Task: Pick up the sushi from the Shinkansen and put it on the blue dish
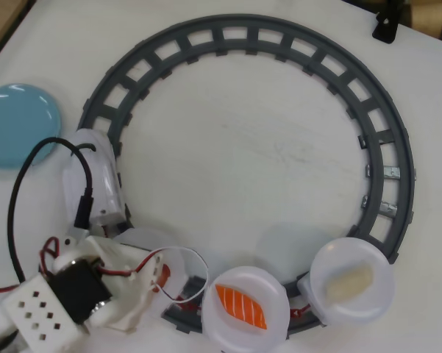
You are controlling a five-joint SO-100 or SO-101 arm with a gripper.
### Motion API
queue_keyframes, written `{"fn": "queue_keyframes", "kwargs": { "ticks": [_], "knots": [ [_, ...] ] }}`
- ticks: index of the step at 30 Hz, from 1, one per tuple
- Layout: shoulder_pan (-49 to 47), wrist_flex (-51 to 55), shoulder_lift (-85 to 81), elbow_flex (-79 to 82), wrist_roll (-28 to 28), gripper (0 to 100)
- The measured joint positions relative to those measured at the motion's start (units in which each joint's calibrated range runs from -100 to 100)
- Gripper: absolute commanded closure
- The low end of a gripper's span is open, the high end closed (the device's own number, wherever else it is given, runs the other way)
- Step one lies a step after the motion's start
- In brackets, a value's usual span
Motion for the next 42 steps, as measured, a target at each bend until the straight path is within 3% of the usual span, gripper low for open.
{"fn": "queue_keyframes", "kwargs": {
  "ticks": [10,24,42],
  "knots": [
    [-9.2,3.9,0.3,-11.6,-4.2,92],
    [-36.4,-2.9,1.6,-11.9,-13.5,92],
    [-52.9,-0.5,38.2,-47.5,-18.6,92]
  ]
}}
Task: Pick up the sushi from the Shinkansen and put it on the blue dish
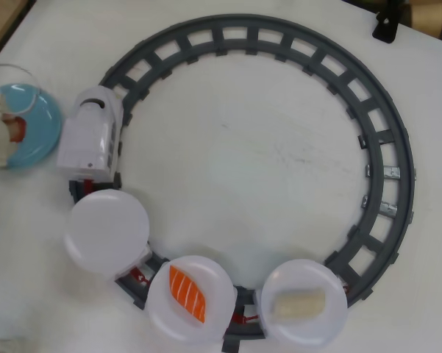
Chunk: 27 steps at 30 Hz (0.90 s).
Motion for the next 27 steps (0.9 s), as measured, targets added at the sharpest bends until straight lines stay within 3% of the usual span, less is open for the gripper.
{"fn": "queue_keyframes", "kwargs": {
  "ticks": [12,27],
  "knots": [
    [-4.2,3.4,15.4,-21.7,-0.2,92],
    [-4.7,-1.3,24.2,-24.1,0.4,92]
  ]
}}
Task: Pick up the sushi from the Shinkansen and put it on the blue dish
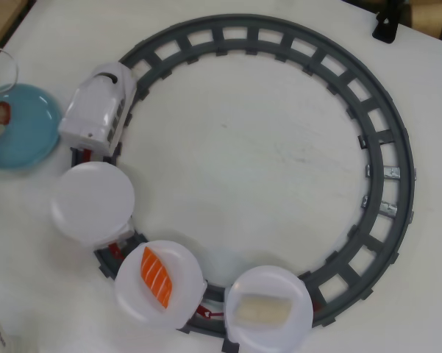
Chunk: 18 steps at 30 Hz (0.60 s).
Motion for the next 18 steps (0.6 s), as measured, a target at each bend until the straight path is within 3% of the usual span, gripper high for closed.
{"fn": "queue_keyframes", "kwargs": {
  "ticks": [18],
  "knots": [
    [2.6,-1.8,2.7,-2.1,0.4,86]
  ]
}}
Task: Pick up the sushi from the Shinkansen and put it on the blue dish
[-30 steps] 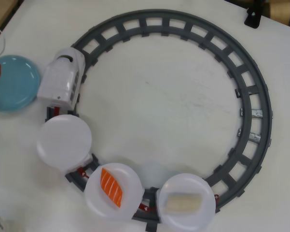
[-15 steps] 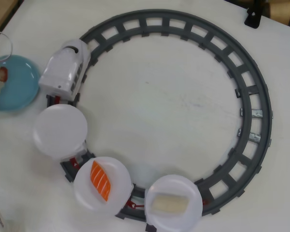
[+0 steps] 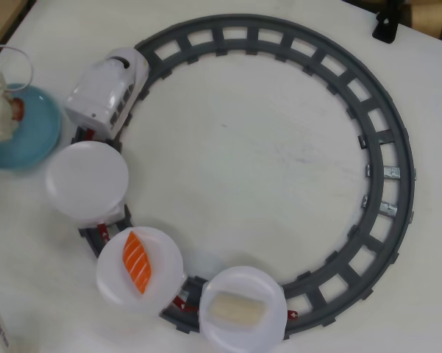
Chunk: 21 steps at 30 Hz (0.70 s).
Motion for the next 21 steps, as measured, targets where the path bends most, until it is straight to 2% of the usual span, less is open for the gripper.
{"fn": "queue_keyframes", "kwargs": {
  "ticks": [15,21],
  "knots": [
    [0.7,0.0,4.2,-1.3,0.2,77],
    [0.7,1.4,3.5,-1.3,0.2,76]
  ]
}}
